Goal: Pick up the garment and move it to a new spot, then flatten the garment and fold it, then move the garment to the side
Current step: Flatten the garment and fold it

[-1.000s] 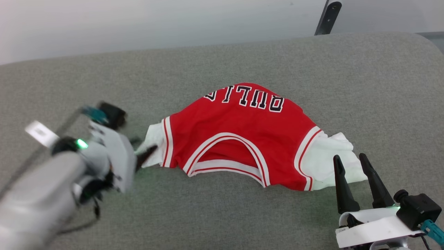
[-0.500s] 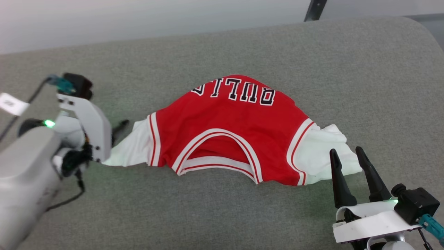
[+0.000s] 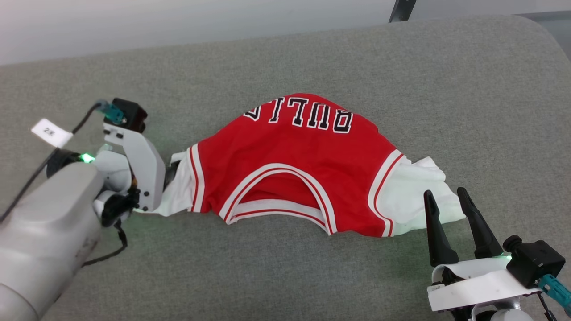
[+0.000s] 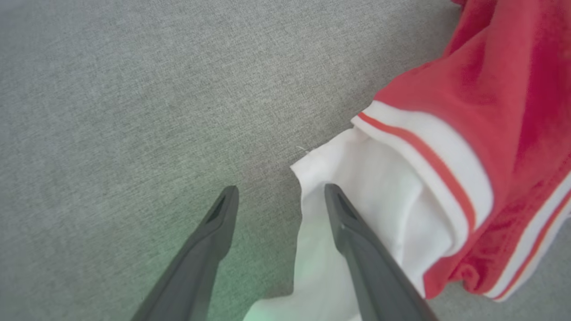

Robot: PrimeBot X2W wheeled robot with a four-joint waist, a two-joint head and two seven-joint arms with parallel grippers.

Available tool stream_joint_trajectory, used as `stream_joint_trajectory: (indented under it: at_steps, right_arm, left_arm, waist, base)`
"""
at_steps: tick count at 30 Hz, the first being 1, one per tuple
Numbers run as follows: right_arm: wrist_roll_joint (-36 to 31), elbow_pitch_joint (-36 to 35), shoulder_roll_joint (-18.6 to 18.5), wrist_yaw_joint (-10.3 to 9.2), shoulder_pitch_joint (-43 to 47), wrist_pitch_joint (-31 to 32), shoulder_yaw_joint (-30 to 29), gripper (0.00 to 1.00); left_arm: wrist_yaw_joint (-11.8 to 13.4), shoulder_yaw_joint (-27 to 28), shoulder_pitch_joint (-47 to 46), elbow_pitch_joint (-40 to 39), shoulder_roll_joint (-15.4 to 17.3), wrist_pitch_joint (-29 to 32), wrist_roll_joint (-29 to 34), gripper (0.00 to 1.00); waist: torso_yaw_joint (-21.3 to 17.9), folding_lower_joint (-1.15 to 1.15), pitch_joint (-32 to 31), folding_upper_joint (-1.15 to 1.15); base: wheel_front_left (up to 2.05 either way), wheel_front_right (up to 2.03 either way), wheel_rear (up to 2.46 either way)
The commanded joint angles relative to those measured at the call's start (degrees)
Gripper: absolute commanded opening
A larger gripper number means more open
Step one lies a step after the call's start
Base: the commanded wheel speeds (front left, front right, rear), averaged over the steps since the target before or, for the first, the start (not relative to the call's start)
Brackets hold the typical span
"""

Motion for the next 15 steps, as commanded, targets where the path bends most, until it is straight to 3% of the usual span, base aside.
stream_joint_trajectory:
  at_steps: [1, 2, 3, 5, 7, 15]
  right_arm:
    - [0.32, -0.19, 0.05, -0.02, -0.62, -0.3, 0.15, 1.0]
    - [0.27, -0.17, 0.05, -0.02, -0.67, -0.3, 0.18, 1.0]
    - [0.23, -0.14, 0.05, -0.02, -0.67, -0.3, 0.17, 1.0]
    - [0.23, -0.08, 0.05, -0.01, -0.68, -0.3, 0.2, 1.0]
    - [0.37, -0.07, 0.05, -0.02, -0.81, -0.3, 0.21, 1.0]
    - [0.86, -0.26, 0.05, -0.02, -0.84, -0.3, -0.08, 1.0]
  left_arm:
    - [-0.2, -0.59, -0.38, -0.12, -0.54, 0.05, -0.25, 0.85]
    - [-0.22, -1.02, -0.3, -0.42, -0.69, 0.34, -0.36, 0.73]
    - [-0.23, -1.32, -0.3, -0.67, -0.7, 0.51, -0.6, 0.69]
    - [-0.23, -1.84, -0.33, -1.26, -0.67, 0.73, -1.15, 0.29]
    - [-0.24, -2.09, -0.31, -1.82, -0.47, 0.79, -2.08, 0.02]
    - [-0.21, -2.8, -2.64, -1.84, 0.81, -1.66, -2.59, 0.0]
  waist:
    - [-0.05, 0.0, 0.21, 0.0]
    - [-0.06, 0.0, 0.32, 0.0]
    - [-0.08, 0.0, 0.41, 0.0]
    - [-0.16, 0.0, 0.58, 0.0]
    - [-0.26, 0.0, 0.73, 0.0]
    - [-0.27, 0.0, 1.03, 0.0]
  base:
    - [0.0, 0.0, 0.0]
    - [0.0, 0.0, 0.0]
    - [0.0, 0.0, 0.0]
    - [0.0, 0.0, 0.0]
    - [0.0, 0.0, 0.0]
    - [0.0, 0.0, 0.0]
